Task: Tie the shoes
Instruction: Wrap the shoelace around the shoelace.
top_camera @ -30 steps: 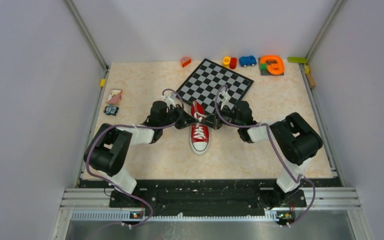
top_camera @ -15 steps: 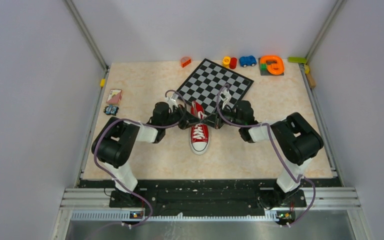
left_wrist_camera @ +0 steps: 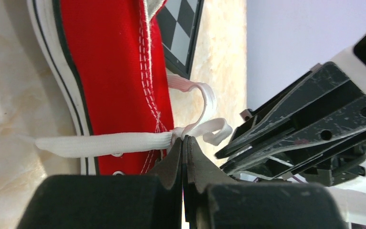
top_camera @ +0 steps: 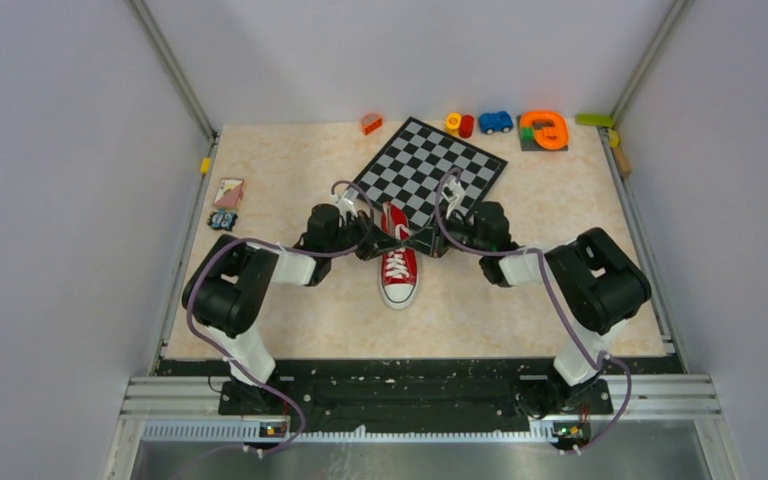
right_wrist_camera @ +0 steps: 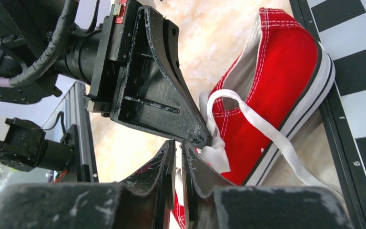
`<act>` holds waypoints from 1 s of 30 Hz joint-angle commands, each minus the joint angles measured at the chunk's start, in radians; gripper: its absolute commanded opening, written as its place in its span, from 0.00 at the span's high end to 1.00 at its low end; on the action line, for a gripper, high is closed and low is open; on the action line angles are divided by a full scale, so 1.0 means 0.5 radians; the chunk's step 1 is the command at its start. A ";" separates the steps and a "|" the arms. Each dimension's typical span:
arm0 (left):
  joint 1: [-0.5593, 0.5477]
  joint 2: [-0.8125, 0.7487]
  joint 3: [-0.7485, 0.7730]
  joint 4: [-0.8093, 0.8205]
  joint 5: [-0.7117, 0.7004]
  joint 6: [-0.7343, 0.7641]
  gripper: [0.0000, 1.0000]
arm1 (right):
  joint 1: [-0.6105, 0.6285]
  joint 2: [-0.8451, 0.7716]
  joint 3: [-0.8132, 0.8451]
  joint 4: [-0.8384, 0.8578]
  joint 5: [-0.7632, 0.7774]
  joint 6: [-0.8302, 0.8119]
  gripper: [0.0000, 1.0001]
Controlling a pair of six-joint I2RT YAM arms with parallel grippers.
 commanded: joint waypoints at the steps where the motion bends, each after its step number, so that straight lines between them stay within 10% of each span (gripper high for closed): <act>1: 0.006 -0.138 0.052 -0.199 -0.111 0.236 1.00 | 0.007 -0.160 -0.047 0.039 0.120 -0.053 0.87; 30: 0.045 -0.217 0.126 -0.467 -0.113 0.487 1.00 | 0.014 -0.399 -0.457 0.324 0.422 -0.073 0.63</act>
